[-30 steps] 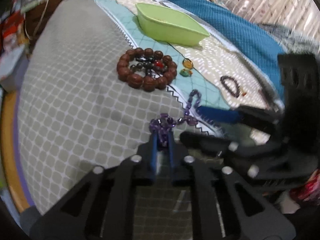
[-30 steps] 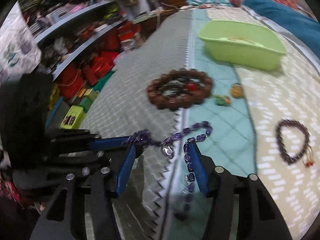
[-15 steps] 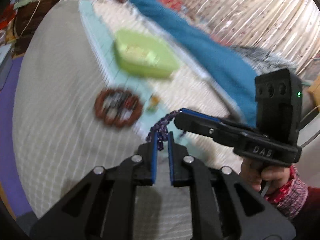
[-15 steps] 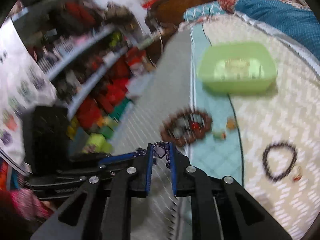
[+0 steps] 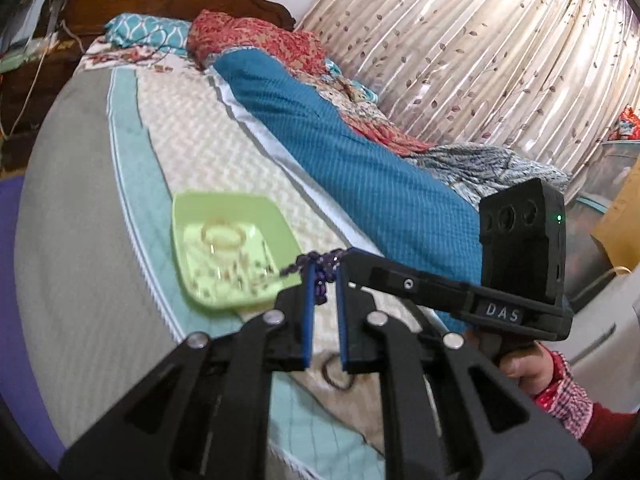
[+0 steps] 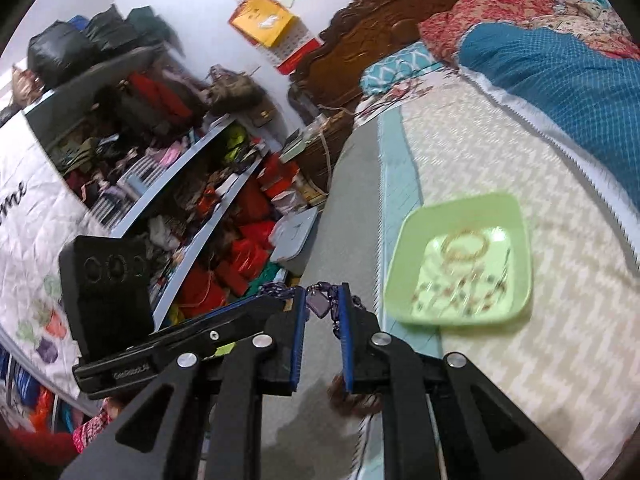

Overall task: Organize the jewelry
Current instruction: 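Carry the purple bead strand to the green tray and open the left gripper, then grasp the brown wooden-bead bracelet with the left gripper and lift it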

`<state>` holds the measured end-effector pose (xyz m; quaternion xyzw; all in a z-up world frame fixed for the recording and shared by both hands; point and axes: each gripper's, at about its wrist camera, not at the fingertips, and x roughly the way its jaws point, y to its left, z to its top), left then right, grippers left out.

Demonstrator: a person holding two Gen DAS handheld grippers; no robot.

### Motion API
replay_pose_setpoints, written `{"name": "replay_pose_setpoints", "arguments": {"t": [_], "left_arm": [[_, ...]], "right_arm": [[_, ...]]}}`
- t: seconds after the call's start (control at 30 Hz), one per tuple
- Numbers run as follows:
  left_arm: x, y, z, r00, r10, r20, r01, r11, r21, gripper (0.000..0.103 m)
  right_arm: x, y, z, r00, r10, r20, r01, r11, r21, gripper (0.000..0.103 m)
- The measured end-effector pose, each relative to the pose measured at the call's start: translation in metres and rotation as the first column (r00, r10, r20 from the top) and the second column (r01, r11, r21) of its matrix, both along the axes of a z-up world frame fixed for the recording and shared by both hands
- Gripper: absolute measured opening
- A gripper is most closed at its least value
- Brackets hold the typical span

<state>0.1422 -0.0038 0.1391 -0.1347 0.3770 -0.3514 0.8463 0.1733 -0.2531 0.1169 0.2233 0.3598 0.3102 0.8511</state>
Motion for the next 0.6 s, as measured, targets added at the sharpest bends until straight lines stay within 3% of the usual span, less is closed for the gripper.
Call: {"name": "replay_pose_setpoints", "arguments": {"t": [0.2,0.23,0.27,0.3,0.33,0.43,0.6], "left_arm": [[0.063,-0.028,0.001,0.999,0.045,-0.007,-0.044,0.993,0.105,0.01],[0.071,-0.033,-0.005,0.998,0.056,-0.023,-0.052,0.991,0.127,0.013],[0.08,-0.037,-0.016,0.996,0.073,-0.054,-0.063,0.985,0.158,0.03],[0.088,-0.039,-0.032,0.989,0.115,-0.088,-0.095,0.973,0.208,0.037],[0.089,-0.038,-0.041,0.984,0.142,-0.105,-0.115,0.966,0.231,0.037],[0.08,-0.021,-0.082,0.965,0.185,-0.183,-0.14,0.962,0.234,0.037],[0.025,0.033,-0.102,0.963,0.236,-0.133,-0.208,0.959,0.194,0.037]], "right_arm": [[0.057,-0.015,-0.006,0.996,-0.08,-0.046,0.08,0.997,-0.006,0.0],[0.064,-0.017,-0.011,0.993,-0.107,-0.048,0.106,0.994,-0.021,0.0],[0.075,-0.017,-0.021,0.989,-0.142,-0.046,0.138,0.987,-0.077,0.0],[0.079,-0.016,-0.034,0.984,-0.167,-0.055,0.16,0.98,-0.114,0.017],[0.081,-0.016,-0.051,0.977,-0.195,-0.085,0.181,0.972,-0.146,0.023],[0.062,-0.016,-0.101,0.955,-0.247,-0.162,0.213,0.956,-0.201,0.023],[-0.032,-0.004,-0.116,0.979,-0.201,0.021,0.201,0.959,-0.199,0.023]]}}
